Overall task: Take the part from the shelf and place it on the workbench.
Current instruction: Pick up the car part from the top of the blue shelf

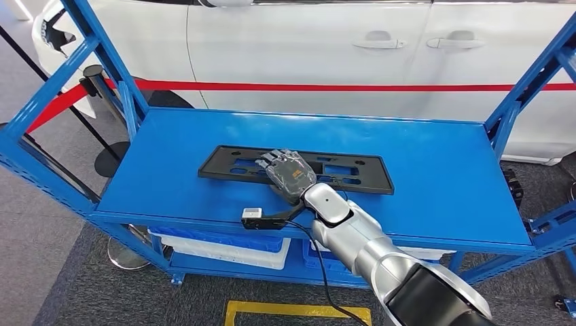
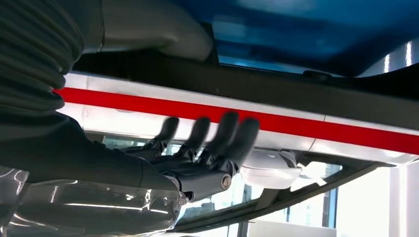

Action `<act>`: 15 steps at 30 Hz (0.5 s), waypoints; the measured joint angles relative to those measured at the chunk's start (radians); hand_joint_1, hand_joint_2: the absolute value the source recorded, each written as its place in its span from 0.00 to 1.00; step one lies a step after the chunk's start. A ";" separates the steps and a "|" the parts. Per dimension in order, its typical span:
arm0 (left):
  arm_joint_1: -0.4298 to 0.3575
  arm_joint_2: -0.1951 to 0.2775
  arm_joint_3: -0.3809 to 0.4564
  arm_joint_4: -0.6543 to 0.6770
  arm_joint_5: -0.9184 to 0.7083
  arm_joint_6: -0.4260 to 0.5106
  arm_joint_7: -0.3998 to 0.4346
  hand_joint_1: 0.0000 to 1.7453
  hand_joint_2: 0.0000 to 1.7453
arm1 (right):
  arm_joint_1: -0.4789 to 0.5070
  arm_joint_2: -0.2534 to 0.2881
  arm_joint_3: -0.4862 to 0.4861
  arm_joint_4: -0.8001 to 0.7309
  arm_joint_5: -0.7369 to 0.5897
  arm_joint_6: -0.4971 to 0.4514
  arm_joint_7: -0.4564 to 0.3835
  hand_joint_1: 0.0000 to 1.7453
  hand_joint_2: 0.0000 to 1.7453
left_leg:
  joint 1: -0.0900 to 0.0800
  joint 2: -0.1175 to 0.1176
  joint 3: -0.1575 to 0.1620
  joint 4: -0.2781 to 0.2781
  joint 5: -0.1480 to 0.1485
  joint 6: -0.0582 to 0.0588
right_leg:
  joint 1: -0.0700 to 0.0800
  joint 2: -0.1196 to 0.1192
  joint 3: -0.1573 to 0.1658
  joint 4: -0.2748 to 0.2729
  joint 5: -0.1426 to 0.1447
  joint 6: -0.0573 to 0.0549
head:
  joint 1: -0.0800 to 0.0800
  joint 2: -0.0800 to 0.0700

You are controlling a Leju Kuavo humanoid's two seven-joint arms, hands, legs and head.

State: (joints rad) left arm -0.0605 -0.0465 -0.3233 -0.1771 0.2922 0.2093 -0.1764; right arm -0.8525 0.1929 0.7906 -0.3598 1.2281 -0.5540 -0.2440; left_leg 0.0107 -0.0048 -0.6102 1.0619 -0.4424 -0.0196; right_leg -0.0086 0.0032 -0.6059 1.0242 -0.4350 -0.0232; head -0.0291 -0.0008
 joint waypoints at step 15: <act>-0.006 0.005 0.002 0.000 -0.009 -0.006 -0.023 0.00 0.00 | 0.006 -0.020 -0.043 0.011 -0.027 -0.022 -0.001 0.87 1.00 | -0.001 -0.001 0.030 -0.053 0.009 0.030 | -0.007 -0.003 -0.033 0.066 -0.013 0.037 | 0.004 0.000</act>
State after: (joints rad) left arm -0.0666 -0.0418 -0.3208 -0.1774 0.2829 0.2033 -0.1995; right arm -0.8468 0.1724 0.7475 -0.3490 1.2011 -0.5756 -0.2452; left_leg 0.0093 -0.0054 -0.5799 1.0093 -0.4337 0.0109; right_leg -0.0160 0.0004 -0.6393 1.0905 -0.4480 0.0134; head -0.0248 -0.0008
